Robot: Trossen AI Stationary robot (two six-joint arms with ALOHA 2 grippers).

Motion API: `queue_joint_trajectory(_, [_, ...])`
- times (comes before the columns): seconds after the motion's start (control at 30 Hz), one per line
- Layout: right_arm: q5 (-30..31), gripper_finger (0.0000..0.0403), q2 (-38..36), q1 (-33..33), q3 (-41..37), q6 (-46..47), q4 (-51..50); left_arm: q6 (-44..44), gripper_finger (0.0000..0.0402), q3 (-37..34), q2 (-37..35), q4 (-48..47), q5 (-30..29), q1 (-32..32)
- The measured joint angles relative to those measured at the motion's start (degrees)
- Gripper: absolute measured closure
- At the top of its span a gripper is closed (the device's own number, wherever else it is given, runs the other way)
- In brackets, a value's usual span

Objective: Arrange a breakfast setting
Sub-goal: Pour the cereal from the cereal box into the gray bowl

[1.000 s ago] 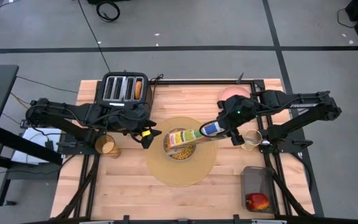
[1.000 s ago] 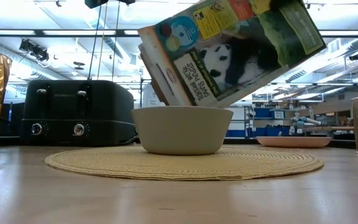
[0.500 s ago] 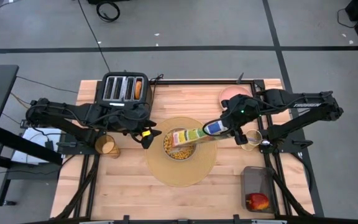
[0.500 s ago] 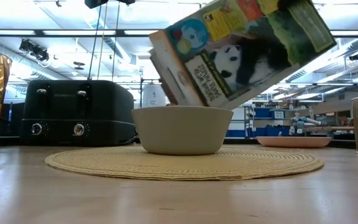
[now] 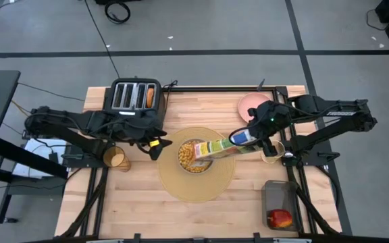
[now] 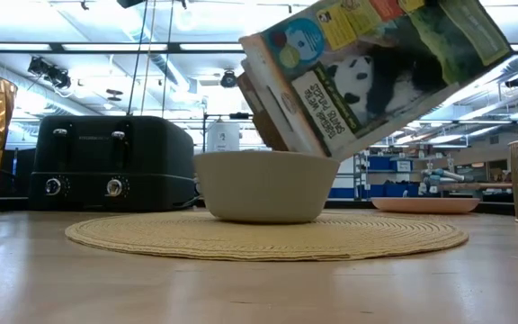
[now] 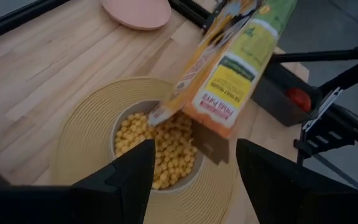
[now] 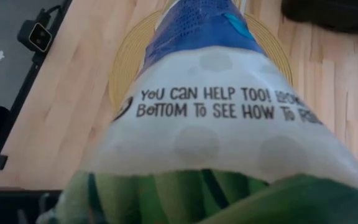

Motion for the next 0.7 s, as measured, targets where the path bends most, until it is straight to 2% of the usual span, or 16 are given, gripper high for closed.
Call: queue_joint_trajectory(0.7, [3.21, 0.0229, -4.83, -0.5, 0.26, 0.97, -1.94, -0.05, 0.0171, 0.02, -0.68, 0.25, -0.45, 0.01])
